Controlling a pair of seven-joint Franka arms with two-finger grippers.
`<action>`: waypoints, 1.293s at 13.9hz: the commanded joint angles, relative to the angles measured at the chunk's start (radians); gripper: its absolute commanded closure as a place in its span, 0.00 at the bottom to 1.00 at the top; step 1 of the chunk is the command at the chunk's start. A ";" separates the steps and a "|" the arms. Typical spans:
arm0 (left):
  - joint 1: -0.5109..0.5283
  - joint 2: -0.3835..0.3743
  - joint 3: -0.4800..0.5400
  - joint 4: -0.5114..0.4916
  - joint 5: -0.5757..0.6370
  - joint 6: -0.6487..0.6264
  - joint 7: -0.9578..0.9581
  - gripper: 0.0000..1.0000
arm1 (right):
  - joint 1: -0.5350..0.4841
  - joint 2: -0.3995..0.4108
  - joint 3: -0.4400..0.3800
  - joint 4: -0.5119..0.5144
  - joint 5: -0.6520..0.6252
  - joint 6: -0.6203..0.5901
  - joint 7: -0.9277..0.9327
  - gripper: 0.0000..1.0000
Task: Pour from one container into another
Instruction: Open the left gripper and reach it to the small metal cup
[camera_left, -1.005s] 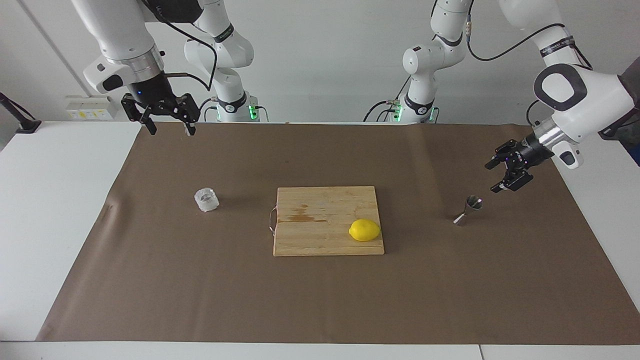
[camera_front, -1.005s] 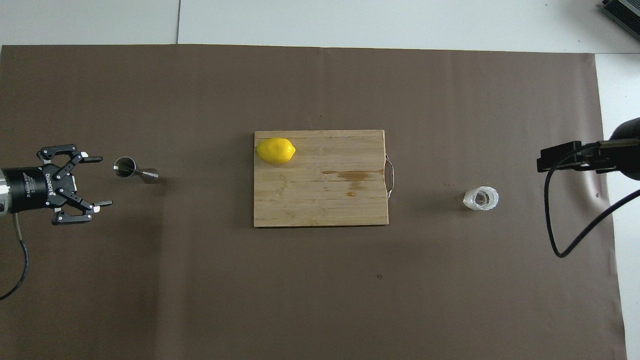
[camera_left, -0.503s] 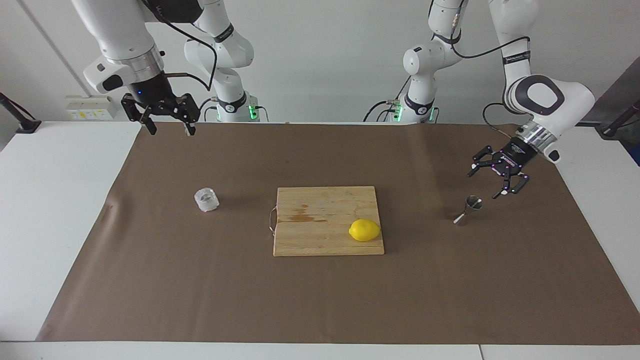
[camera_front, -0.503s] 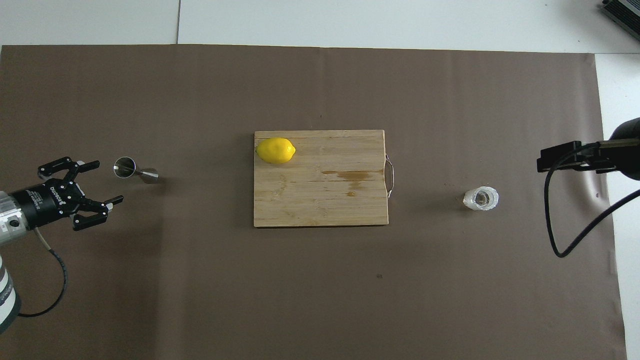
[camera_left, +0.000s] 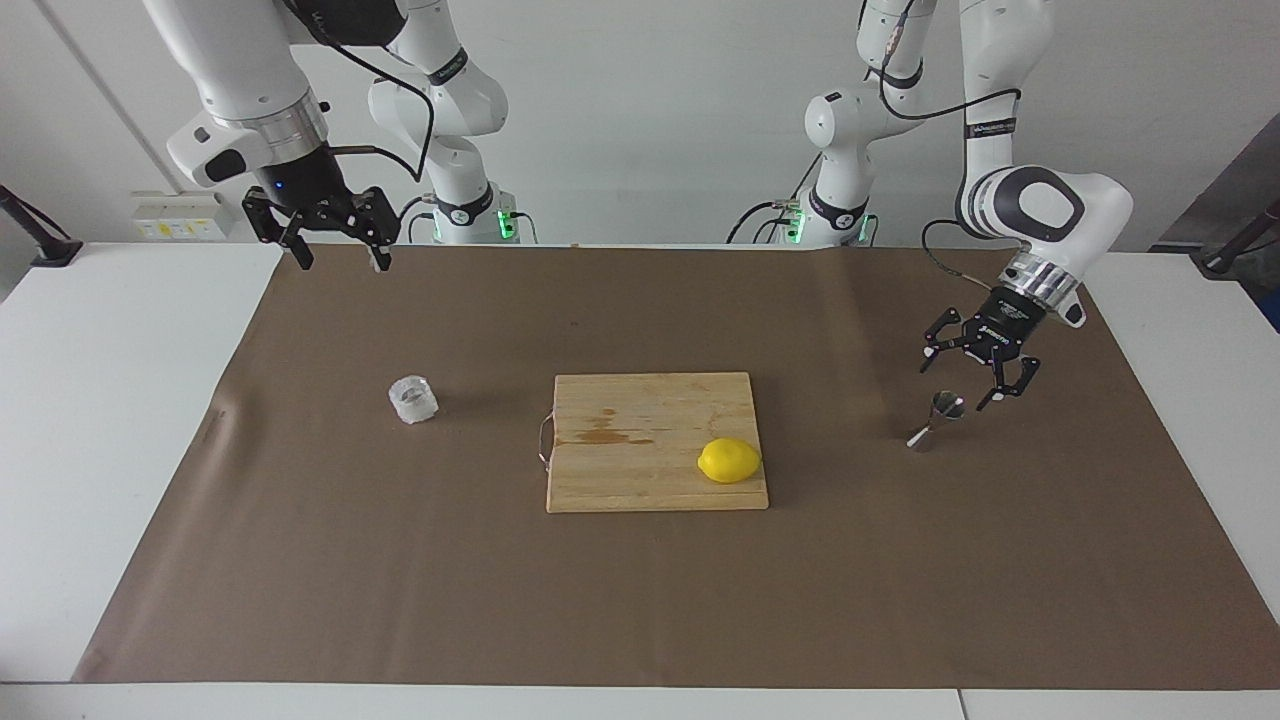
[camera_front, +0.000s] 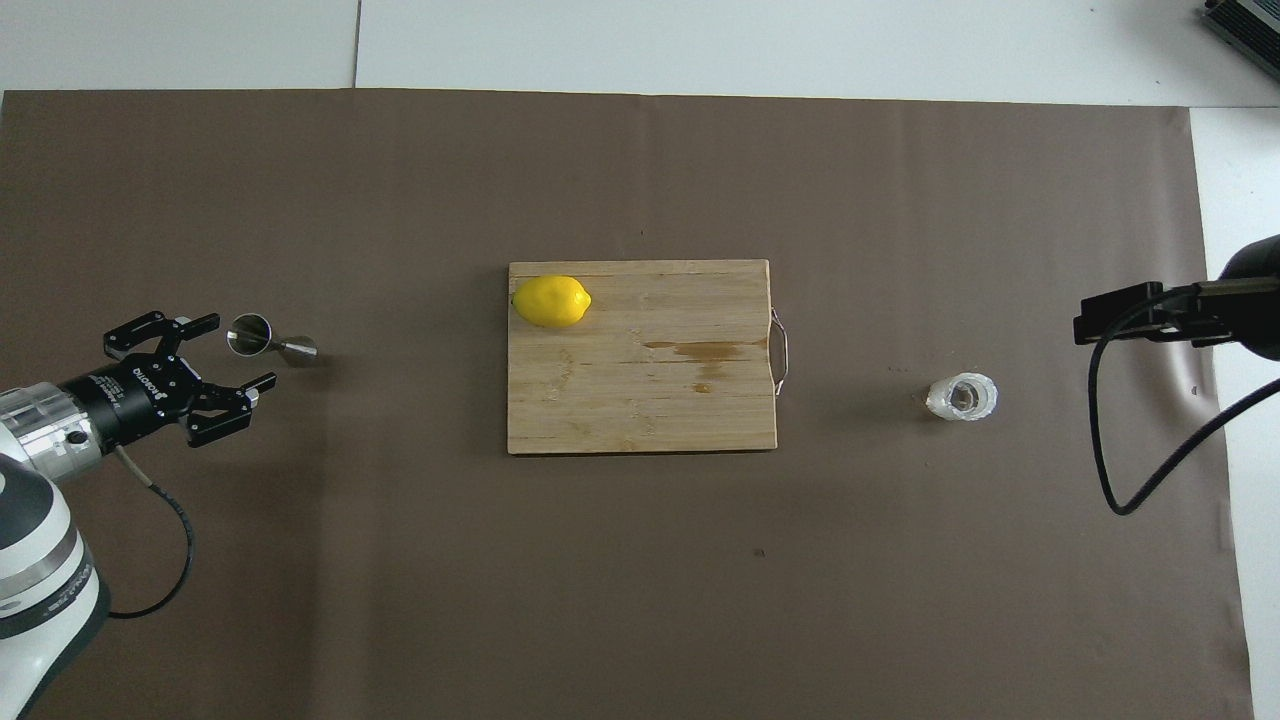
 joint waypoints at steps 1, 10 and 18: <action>-0.038 0.002 0.006 -0.021 -0.025 0.084 -0.051 0.00 | -0.010 0.006 0.008 0.018 0.000 -0.020 0.018 0.00; -0.059 0.031 0.005 -0.010 -0.073 0.141 -0.091 0.00 | -0.010 0.006 0.008 0.018 0.000 -0.020 0.018 0.00; -0.093 0.048 0.006 0.002 -0.098 0.190 -0.100 0.00 | -0.010 0.006 0.008 0.018 0.000 -0.020 0.018 0.00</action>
